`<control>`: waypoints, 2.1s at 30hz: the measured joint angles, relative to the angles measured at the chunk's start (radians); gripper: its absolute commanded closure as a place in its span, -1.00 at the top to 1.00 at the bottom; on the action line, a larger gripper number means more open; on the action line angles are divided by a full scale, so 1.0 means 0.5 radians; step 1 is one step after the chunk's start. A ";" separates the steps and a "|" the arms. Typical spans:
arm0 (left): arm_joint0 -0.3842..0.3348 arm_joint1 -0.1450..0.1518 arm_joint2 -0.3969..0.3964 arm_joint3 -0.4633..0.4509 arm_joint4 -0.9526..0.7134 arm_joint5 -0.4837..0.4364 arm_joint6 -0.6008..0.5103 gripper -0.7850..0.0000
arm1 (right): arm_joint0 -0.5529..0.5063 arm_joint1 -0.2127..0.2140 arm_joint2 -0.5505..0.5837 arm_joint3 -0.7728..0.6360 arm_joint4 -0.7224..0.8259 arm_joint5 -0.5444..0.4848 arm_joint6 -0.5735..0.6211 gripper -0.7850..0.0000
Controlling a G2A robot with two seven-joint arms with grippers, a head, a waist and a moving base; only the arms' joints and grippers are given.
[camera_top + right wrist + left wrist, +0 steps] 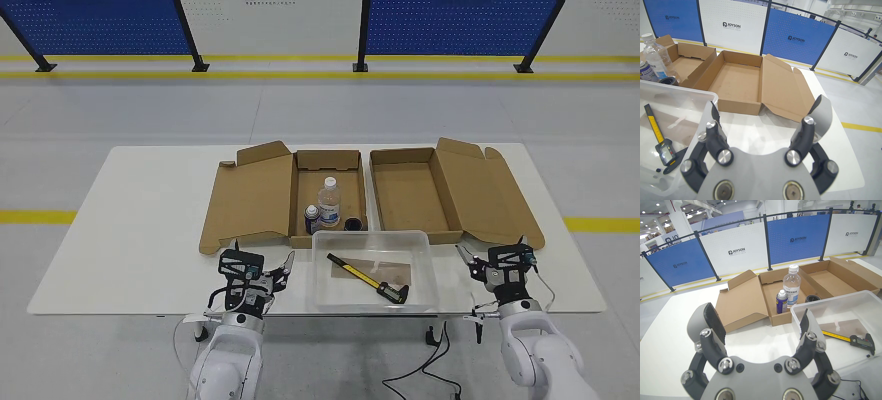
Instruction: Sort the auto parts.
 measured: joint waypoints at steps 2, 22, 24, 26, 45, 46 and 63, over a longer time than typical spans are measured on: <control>0.000 0.000 0.000 0.000 0.000 0.000 0.000 1.00 | 0.000 0.000 0.000 0.000 0.000 0.000 0.000 1.00; 0.000 0.000 0.000 0.000 0.000 0.000 0.000 1.00 | 0.266 0.010 -0.110 -0.317 0.006 -0.413 0.429 1.00; 0.000 0.000 0.000 0.000 0.000 0.000 0.000 1.00 | 0.354 0.010 -0.153 -0.361 0.076 -0.489 0.625 1.00; 0.000 0.000 0.000 0.000 0.000 0.000 0.000 1.00 | 0.444 0.011 -0.194 -0.389 0.181 -0.584 0.844 1.00; 0.000 0.000 0.000 0.000 0.000 0.000 0.000 1.00 | 0.677 0.108 -0.234 -0.232 1.030 -1.395 2.245 1.00; 0.000 0.000 0.000 0.000 0.000 0.000 0.000 1.00 | 0.677 0.115 -0.237 -0.224 1.028 -1.408 2.240 1.00; 0.000 0.000 0.000 0.000 0.000 0.000 0.000 1.00 | 1.233 0.245 -0.745 -0.085 0.834 -1.279 2.361 1.00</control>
